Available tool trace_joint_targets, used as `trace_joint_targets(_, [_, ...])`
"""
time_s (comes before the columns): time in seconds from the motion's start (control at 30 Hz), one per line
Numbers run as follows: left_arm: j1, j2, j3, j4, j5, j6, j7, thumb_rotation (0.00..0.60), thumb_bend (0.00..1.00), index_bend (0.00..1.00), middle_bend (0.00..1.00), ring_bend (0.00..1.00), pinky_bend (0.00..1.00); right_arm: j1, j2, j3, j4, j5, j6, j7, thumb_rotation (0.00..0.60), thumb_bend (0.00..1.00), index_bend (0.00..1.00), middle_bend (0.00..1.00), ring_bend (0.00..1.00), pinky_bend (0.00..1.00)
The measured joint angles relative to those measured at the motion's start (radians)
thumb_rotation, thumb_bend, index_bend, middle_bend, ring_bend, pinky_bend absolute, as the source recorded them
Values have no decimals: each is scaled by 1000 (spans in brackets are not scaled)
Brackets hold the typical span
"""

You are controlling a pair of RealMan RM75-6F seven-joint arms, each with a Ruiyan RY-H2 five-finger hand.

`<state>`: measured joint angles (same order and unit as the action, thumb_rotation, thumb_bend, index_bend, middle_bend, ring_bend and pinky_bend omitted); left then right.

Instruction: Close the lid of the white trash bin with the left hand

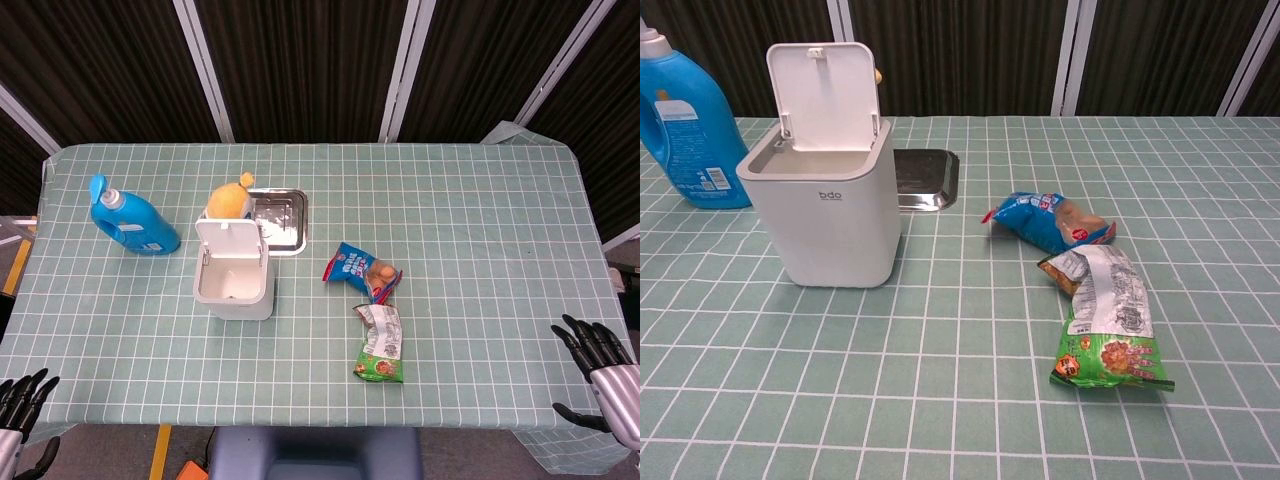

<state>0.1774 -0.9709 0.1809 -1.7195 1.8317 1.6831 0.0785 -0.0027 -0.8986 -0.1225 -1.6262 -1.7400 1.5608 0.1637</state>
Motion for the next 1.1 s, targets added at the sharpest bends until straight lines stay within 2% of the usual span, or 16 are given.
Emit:
trace_joint_targets(0.2, [-24,2,-2,0,3,-27,-35,600,433,0,0,0,12,-7,-1,1,-3,-2,6,-12,600,105,0,0,0,0])
trace_joint_targets(0.3, [-52,12,-14,-24,7,-44,-56,600,434,0,27,27,108,-8,-5,3,-4,-3,6,-23,600,105,0,0,0,0])
trace_joint_targets(0.33, [-61,17,-20,-39,8,-47,-55,600,435,0,88,87,182,-8,-6,3,-4,-2,5,-28,600,105,0,0,0,0])
trace_joint_targets(0.4, [-79,28,-35,-77,9,-55,-51,600,441,1,308,306,414,-9,-8,4,-5,-2,3,-32,600,106,0,0,0,0])
trace_joint_targets(0.47, [-97,37,-55,-114,10,-58,-38,600,454,29,822,812,883,-8,-10,4,-6,-2,1,-37,600,106,0,0,0,0])
trace_joint_targets(0.5, [-107,40,-67,-134,11,-59,-30,600,456,52,928,917,964,-8,-11,5,-7,-2,-1,-41,600,107,0,0,0,0])
trace_joint_targets(0.53, [-127,42,-85,-170,5,-65,-21,600,457,75,977,968,993,-8,-16,9,-8,2,0,-48,600,107,0,0,0,0])
trace_joint_targets(0.63, [-202,58,-135,-276,-54,-129,-26,600,459,101,1000,1000,1000,-8,-38,25,-8,18,3,-78,600,107,0,0,0,0])
trace_joint_targets(0.73, [-308,78,-211,-367,-213,-267,-31,600,459,103,1000,1000,1000,-8,-57,38,-2,29,4,-107,600,107,0,0,0,0])
trace_joint_targets(0.83, [-428,86,-296,-411,-434,-392,-24,600,460,107,1000,1000,1000,-5,-65,47,2,45,-7,-121,600,108,0,0,0,0])
trace_joint_targets(0.87, [-492,85,-338,-423,-554,-438,-17,600,460,109,1000,1000,1000,-3,-68,49,2,50,-11,-126,600,108,0,0,0,0])
trace_joint_targets(0.93, [-559,81,-379,-428,-675,-483,-9,600,459,114,1000,1000,1000,0,-73,55,3,61,-18,-141,600,108,0,0,0,0])
trace_joint_targets(1.03, [-716,61,-454,-413,-930,-588,15,600,460,115,1000,1000,1000,8,-82,61,3,73,-41,-161,600,110,0,0,0,0])
trace_joint_targets(1.1, [-811,41,-485,-383,-1058,-642,36,600,460,118,1000,1000,1000,14,-86,63,3,77,-55,-169,600,111,0,0,0,0])
